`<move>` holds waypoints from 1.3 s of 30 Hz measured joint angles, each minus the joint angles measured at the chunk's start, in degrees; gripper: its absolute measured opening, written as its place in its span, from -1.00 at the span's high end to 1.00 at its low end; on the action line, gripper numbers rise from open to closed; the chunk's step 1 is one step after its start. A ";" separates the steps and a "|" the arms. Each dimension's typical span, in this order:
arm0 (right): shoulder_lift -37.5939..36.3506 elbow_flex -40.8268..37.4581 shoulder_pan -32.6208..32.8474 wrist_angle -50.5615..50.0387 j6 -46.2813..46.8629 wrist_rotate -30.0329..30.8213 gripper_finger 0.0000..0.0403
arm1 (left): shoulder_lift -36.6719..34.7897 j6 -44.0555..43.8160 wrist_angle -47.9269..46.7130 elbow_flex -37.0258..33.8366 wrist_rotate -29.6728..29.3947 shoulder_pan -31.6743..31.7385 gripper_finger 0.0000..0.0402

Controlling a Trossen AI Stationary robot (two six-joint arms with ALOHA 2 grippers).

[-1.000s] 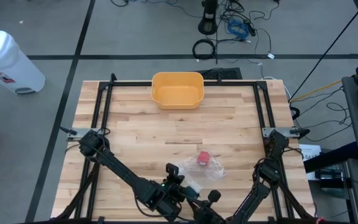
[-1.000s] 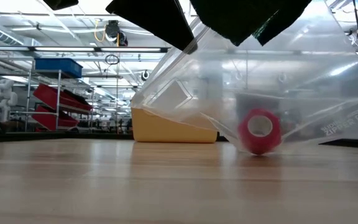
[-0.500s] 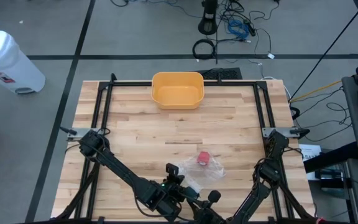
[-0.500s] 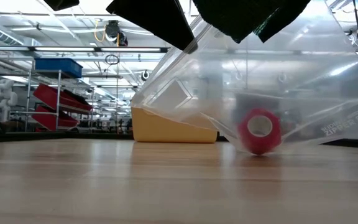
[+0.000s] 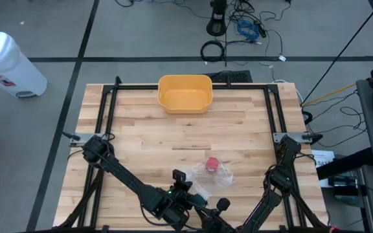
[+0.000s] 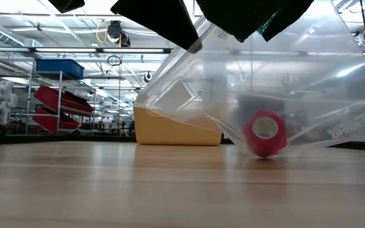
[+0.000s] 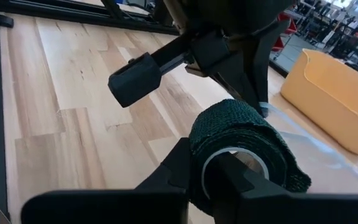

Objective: Roll bandage
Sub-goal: Put the rolled green bandage into the transparent zip bag

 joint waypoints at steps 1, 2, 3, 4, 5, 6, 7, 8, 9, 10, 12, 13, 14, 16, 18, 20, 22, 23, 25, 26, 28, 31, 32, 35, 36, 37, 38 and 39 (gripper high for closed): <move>0.00 0.00 -0.02 0.00 -0.22 0.34 0.88 | 0.00 0.00 0.00 0.00 0.00 0.00 1.00; 0.00 0.00 -0.04 -0.02 -0.30 0.97 0.87 | 0.00 -0.05 0.00 0.00 0.00 0.00 1.00; 0.00 0.00 -0.07 -0.03 -0.42 1.60 0.87 | 0.00 -0.36 -0.01 0.00 0.00 0.00 1.00; 0.00 0.00 -0.09 -0.06 -0.65 2.53 0.87 | 0.00 -0.70 -0.06 0.00 0.00 0.00 1.00; 0.00 0.00 -0.08 -0.07 -1.00 3.27 0.87 | 0.00 -1.13 -0.30 0.00 -0.01 0.00 1.00; 0.00 0.00 -0.09 -0.11 -1.48 3.94 0.87 | 0.00 -1.34 -0.58 0.00 -0.02 0.00 1.00; 0.00 0.00 -0.09 -0.14 -1.96 4.37 0.87 | 0.00 -1.40 -0.80 0.00 -0.02 0.00 1.00; 0.00 0.00 -0.17 -0.30 -2.31 4.47 0.87 | 0.00 -1.42 -1.02 0.00 -0.02 0.00 1.00; 0.00 0.00 -0.27 -0.72 -2.60 4.46 0.87 | 0.00 -1.44 -1.20 0.00 -0.02 0.00 1.00; 0.00 0.00 -0.42 -1.07 -2.82 4.33 0.87 | 0.00 -1.44 -1.31 0.00 -0.02 0.00 1.00; 0.00 0.00 -0.92 -1.14 -3.36 4.16 0.87 | 0.00 -1.44 -1.42 0.00 -0.02 0.00 1.00; 0.00 0.00 -1.16 -1.14 -3.63 4.16 0.87 | -0.05 -1.46 -1.49 0.00 -0.02 0.00 1.00; 0.00 0.00 -1.26 -1.11 -3.69 4.17 0.87 | -0.10 -1.49 -1.53 0.00 -0.02 0.00 1.00; 0.00 0.24 -1.46 -1.18 -3.84 4.43 0.87 | -0.17 -1.49 -1.99 0.00 -0.48 0.00 1.00; 0.09 1.40 -1.46 -0.97 -5.08 4.48 0.87 | -0.17 -2.25 -3.18 0.00 -1.89 0.02 1.00; 0.09 2.74 -1.45 -0.77 -6.58 4.51 0.87 | -0.20 -3.76 -5.11 0.00 -2.88 0.27 1.00; 0.09 3.92 -1.40 -0.75 -8.43 4.53 0.87 | -0.22 -5.17 -6.26 0.02 -2.90 0.58 1.00; 0.09 4.51 -1.40 -0.85 -9.56 4.56 0.87 | -0.22 -5.51 -6.75 0.02 -2.91 0.61 1.00; 0.09 5.23 -1.42 -1.13 -11.47 4.56 0.87 | -0.27 -5.77 -6.86 0.02 -3.02 0.60 1.00; 0.09 5.40 -1.49 -1.12 -12.24 4.72 0.87 | -0.33 -5.80 -6.92 0.04 -3.08 0.56 1.00; 0.09 5.46 -1.72 -1.14 -13.30 5.01 0.87 | -0.33 -6.01 -7.48 0.04 -3.15 0.53 1.00; 0.09 5.46 -2.03 -1.17 -13.98 4.99 0.87 | -0.78 -6.04 -8.43 0.04 -3.38 0.25 1.00; 0.09 5.46 -2.08 -1.11 -13.94 5.10 0.87 | -1.23 -6.02 -8.65 0.04 -3.31 0.05 1.00; 0.09 5.53 -2.31 -1.09 -13.84 4.73 0.87 | -3.03 -7.05 -8.72 0.03 -3.11 -0.71 1.00; 0.09 5.53 -2.35 -1.06 -13.70 4.66 0.87 | -3.88 -7.36 -8.70 0.02 -2.82 -0.98 1.00; 0.09 5.53 -2.36 -1.07 -13.66 4.66 0.87 | -4.79 -7.46 -8.64 0.02 -2.48 -1.29 1.00; 0.09 5.53 -2.27 -1.01 -13.67 4.79 0.87 | -5.63 -7.48 -8.60 0.02 -1.76 -1.59 1.00; 0.09 5.53 -2.20 -0.97 -13.73 4.92 0.87 | -6.31 -7.81 -8.55 0.03 -1.00 -1.82 1.00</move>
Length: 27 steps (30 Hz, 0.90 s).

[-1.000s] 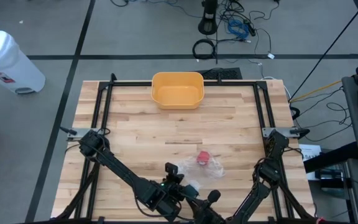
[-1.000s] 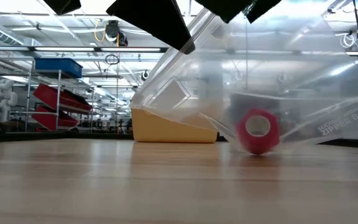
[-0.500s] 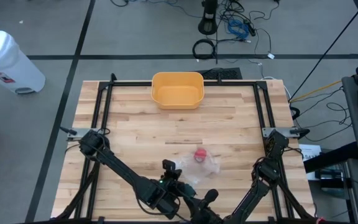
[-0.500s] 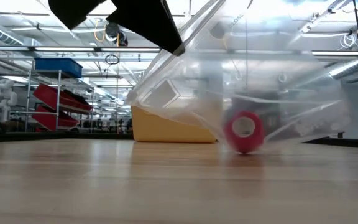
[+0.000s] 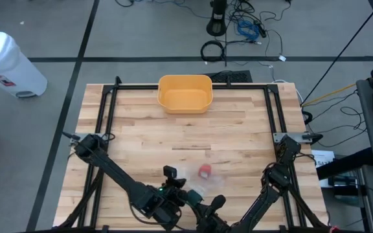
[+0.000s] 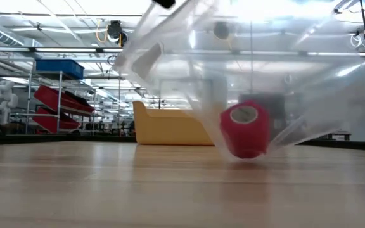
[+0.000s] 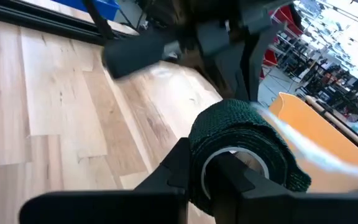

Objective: Roll bandage
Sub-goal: Put the rolled green bandage into the transparent zip bag

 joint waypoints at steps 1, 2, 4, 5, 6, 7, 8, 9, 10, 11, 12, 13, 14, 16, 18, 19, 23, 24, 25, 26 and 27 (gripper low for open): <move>-0.02 0.00 0.04 0.14 0.00 0.07 0.87 | -0.59 -0.99 0.00 0.02 0.75 -0.21 1.00; -0.02 0.00 0.06 0.32 0.00 0.08 0.87 | -1.09 -2.15 -0.24 0.02 1.64 -0.43 1.00; -0.02 0.00 0.03 0.79 -0.02 1.15 0.87 | -1.88 -4.13 -0.48 0.02 4.27 -0.56 1.00; -0.02 0.00 -0.03 1.11 -0.02 2.25 0.87 | -2.23 -4.92 -0.48 0.02 5.68 -0.56 1.00; -0.07 0.00 -0.03 1.33 -0.04 2.98 0.87 | -2.45 -5.52 -0.42 0.02 7.11 -0.54 1.00; -0.09 0.00 -0.03 1.58 -0.04 3.55 0.87 | -2.55 -5.64 -0.41 0.02 8.36 -0.53 1.00; -0.09 0.02 -0.03 1.91 -0.06 4.09 0.87 | -2.57 -5.68 -0.43 0.02 9.22 -0.51 1.00; -0.09 0.31 -0.03 1.88 -0.09 4.73 0.87 | -2.52 -5.68 -0.43 0.01 9.59 -0.47 1.00; -0.09 0.79 -0.03 2.05 -0.25 5.22 0.87 | -2.48 -5.68 -0.44 -0.01 9.72 -0.42 1.00; -0.10 1.19 -0.01 2.56 -0.30 5.71 0.87 | -2.48 -5.68 -0.41 -0.01 9.78 -0.23 1.00; -0.15 1.50 -0.01 2.96 -0.53 6.19 0.87 | -2.48 -5.74 -0.39 -0.01 9.78 -0.15 1.00; -0.20 1.53 -0.01 3.70 -1.05 6.63 0.87 | -2.48 -6.27 -0.43 -0.01 9.80 -0.03 1.00; -0.20 1.52 0.01 4.88 -2.01 7.04 0.87 | -2.48 -6.93 -0.45 -0.01 9.86 0.22 1.00; -0.15 1.46 0.01 5.95 -4.04 8.17 0.87 | -2.48 -7.16 -0.42 -0.01 9.91 0.84 1.00; -0.15 1.46 0.01 6.06 -4.57 8.42 0.87 | -2.48 -7.14 -0.41 -0.01 9.89 1.15 1.00; -0.15 1.46 -0.11 5.90 -4.51 8.26 0.87 | -2.48 -7.16 -0.41 -0.01 9.94 1.19 1.00; -0.13 1.46 -0.83 5.83 -4.56 7.93 0.87 | -2.48 -7.14 -0.43 -0.01 10.26 0.89 1.00; -0.13 1.46 -0.94 5.77 -4.55 8.03 0.87 | -2.48 -7.13 -0.48 -0.01 10.25 0.77 1.00; -0.13 1.46 -1.08 5.72 -4.55 8.00 0.87 | -2.48 -7.13 -0.54 -0.01 10.25 0.61 1.00; -0.13 1.46 -1.21 5.58 -4.55 7.58 0.87 | -2.48 -7.12 -0.70 -0.01 10.26 0.60 1.00; -0.13 1.46 -1.24 5.28 -4.55 6.78 0.87 | -2.48 -7.12 -1.03 -0.01 10.26 0.58 1.00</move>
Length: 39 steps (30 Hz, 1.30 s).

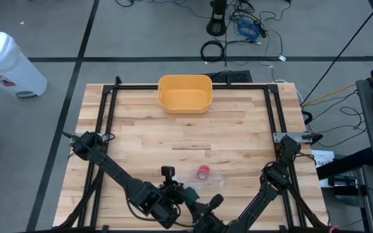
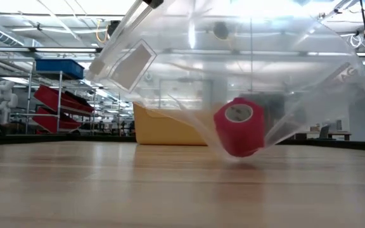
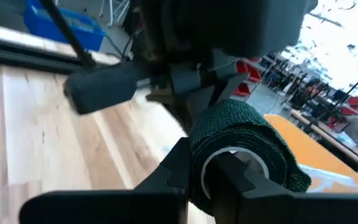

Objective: Roll bandage
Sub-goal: Put the rolled green bandage into the transparent zip bag

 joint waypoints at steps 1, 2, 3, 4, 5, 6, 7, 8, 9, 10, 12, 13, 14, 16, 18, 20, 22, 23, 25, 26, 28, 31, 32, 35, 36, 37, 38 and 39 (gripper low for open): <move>0.00 0.00 -0.01 -0.40 0.16 -0.83 0.87 | 0.00 -0.02 -0.30 0.00 -0.02 -0.11 1.00; 0.00 0.00 -0.01 -1.11 0.70 -1.59 0.87 | -0.23 -0.04 -0.64 0.00 -0.01 -0.22 1.00; 0.00 0.00 -0.03 -2.04 1.73 -2.32 0.87 | -0.41 -0.04 -1.05 -0.02 0.00 -0.28 1.00; 0.00 0.00 -0.03 -3.00 2.98 -2.90 0.87 | -0.61 -0.04 -1.03 -0.02 0.02 -0.36 1.00; 0.00 0.00 -0.01 -4.05 4.26 -3.08 0.87 | -1.02 -0.07 -1.04 -0.03 0.03 -0.54 1.00; 0.00 0.00 -0.01 -4.88 5.49 -3.14 0.87 | -1.44 -0.33 -1.18 -0.04 0.04 -0.77 1.00; 0.00 0.00 0.01 -5.65 6.52 -3.14 0.87 | -1.78 -0.78 -1.09 -0.04 0.06 -0.83 1.00; 0.00 -0.01 0.03 -6.29 7.42 -3.24 0.87 | -2.25 -1.16 -1.22 -0.04 0.03 -1.03 1.00; 0.00 -0.02 0.03 -6.84 8.15 -3.35 0.87 | -2.64 -1.41 -1.54 -0.04 -0.02 -1.24 1.00; 0.00 -0.02 0.03 -7.28 8.85 -3.50 0.87 | -2.95 -1.46 -1.59 -0.04 -0.03 -1.40 1.00; 0.00 -0.02 0.03 -7.61 9.57 -4.59 0.87 | -3.58 -1.46 -1.57 -0.04 -0.09 -1.58 1.00; 0.00 -0.02 0.03 -7.58 9.63 -5.09 0.87 | -3.89 -1.46 -1.49 -0.04 -0.11 -1.64 1.00; 0.01 -0.03 0.03 -7.56 9.77 -5.46 0.87 | -4.14 -1.46 -1.49 -0.04 -0.24 -1.66 1.00; 0.02 -0.04 0.03 -7.56 10.45 -5.74 0.87 | -4.47 -1.48 -1.26 -0.04 -0.39 -1.66 1.00; 0.02 -0.04 0.03 -7.48 10.58 -5.63 0.87 | -4.48 -1.46 -1.18 -0.04 -0.50 -1.66 1.00; 0.02 -0.04 0.03 -7.48 10.91 -5.20 0.87 | -4.48 -1.46 -1.01 -0.04 -0.50 -1.64 1.00; 0.02 -0.04 0.03 -7.48 12.10 -3.43 0.87 | -4.48 -1.46 -0.37 -0.04 -0.50 -1.66 1.00; 0.02 -0.04 0.03 -7.43 12.83 -2.27 0.87 | -4.48 -1.46 0.13 -0.04 -0.50 -1.66 1.00; 0.02 -0.04 0.05 -7.43 14.39 -0.58 0.87 | -4.48 -1.43 1.64 -0.04 -0.49 -1.66 1.00; 0.02 -0.04 0.05 -7.46 15.03 -0.17 0.87 | -4.48 -1.29 2.22 -0.04 -0.50 -1.66 1.00; 0.02 -0.04 -0.21 -7.38 16.34 -0.07 0.87 | -4.48 -1.01 3.28 -0.04 -0.52 -1.66 1.00; 0.02 -0.04 -0.41 -7.24 18.12 0.04 0.87 | -4.48 -1.01 3.17 -0.04 -0.52 -1.64 1.00; 0.02 -0.04 -0.41 -7.20 18.28 0.18 0.87 | -4.48 -1.00 3.22 -0.18 -0.53 -1.64 1.00; 0.02 -0.04 -0.39 -7.30 18.36 -0.20 0.87 | -4.48 -0.98 2.30 -0.37 -1.89 -1.62 1.00; 0.02 -0.04 -0.41 -7.44 18.70 -0.95 0.87 | -4.48 -1.00 1.78 -0.37 -2.67 -1.62 1.00; 0.02 -0.04 -0.43 -7.72 19.46 -2.04 0.87 | -4.52 -1.01 1.63 -0.37 -3.36 -1.68 1.00; 0.02 -0.04 -0.51 -7.88 20.11 -3.39 0.87 | -4.75 -1.03 1.56 -0.37 -3.80 -1.82 1.00; 0.02 -0.04 -0.63 -7.95 20.79 -4.64 0.87 | -4.98 -1.03 1.36 -0.37 -4.17 -1.89 1.00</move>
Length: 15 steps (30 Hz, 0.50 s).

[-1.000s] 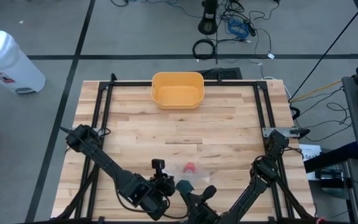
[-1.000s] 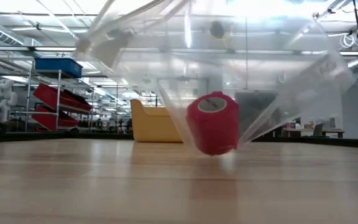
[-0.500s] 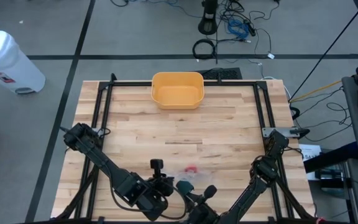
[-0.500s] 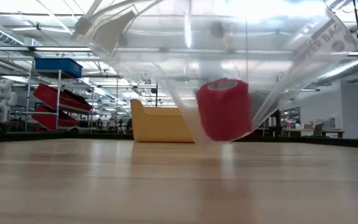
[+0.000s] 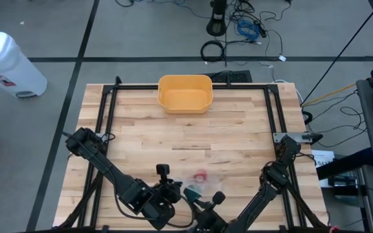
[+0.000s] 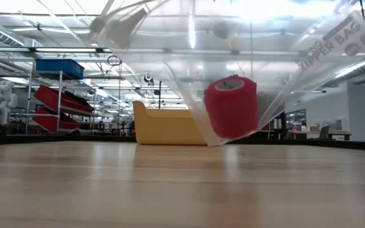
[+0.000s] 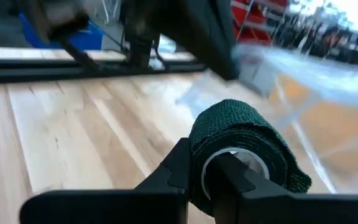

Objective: Roll bandage
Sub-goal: Put the rolled green bandage into the transparent zip bag

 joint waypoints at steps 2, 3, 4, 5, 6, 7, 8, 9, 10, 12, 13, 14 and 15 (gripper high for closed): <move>0.00 -0.02 -0.08 -0.02 0.50 -1.22 0.87 | -0.42 0.04 -0.09 0.00 -0.99 -0.12 1.00; 0.00 -0.02 -0.10 0.17 0.48 -1.23 0.87 | -0.50 0.09 -0.58 0.00 -1.89 -0.14 1.00; 0.00 -0.02 -0.09 0.53 0.45 -1.12 0.87 | -0.53 0.11 -1.45 0.00 -2.56 -0.14 1.00; 0.00 -0.02 0.00 0.82 0.45 -0.83 0.87 | -0.53 0.13 -2.35 0.00 -3.02 -0.12 1.00; 0.00 -0.02 0.23 1.13 0.43 -0.25 0.87 | -0.53 0.17 -3.42 0.00 -3.59 -0.02 1.00; 0.00 -0.02 0.51 1.62 0.39 0.62 0.87 | -0.53 0.48 -4.54 0.00 -4.03 0.19 1.00; 0.00 -0.02 0.85 2.13 0.34 1.85 0.87 | -0.53 1.14 -5.28 -0.06 -4.41 0.49 1.00; 0.00 -0.02 1.21 2.45 0.30 3.08 0.87 | -0.55 1.60 -5.72 -0.27 -4.88 0.80 1.00; 0.00 -0.02 1.55 2.78 0.30 4.50 0.87 | -0.55 2.35 -6.30 -0.46 -5.55 1.14 1.00; 0.00 -0.02 2.18 3.65 -0.19 7.58 0.87 | -0.55 3.21 -6.63 -0.52 -7.64 1.71 1.00; 0.00 -0.02 2.49 4.19 -0.93 9.43 0.87 | -0.55 4.15 -6.63 -0.52 -9.15 1.98 1.00; 0.00 -0.02 2.81 4.94 -1.77 11.23 0.87 | -0.55 5.03 -6.63 -0.52 -10.83 2.19 1.00; 0.00 -0.02 3.08 5.74 -2.75 12.04 0.87 | -0.55 6.06 -6.67 -0.52 -13.15 2.33 1.00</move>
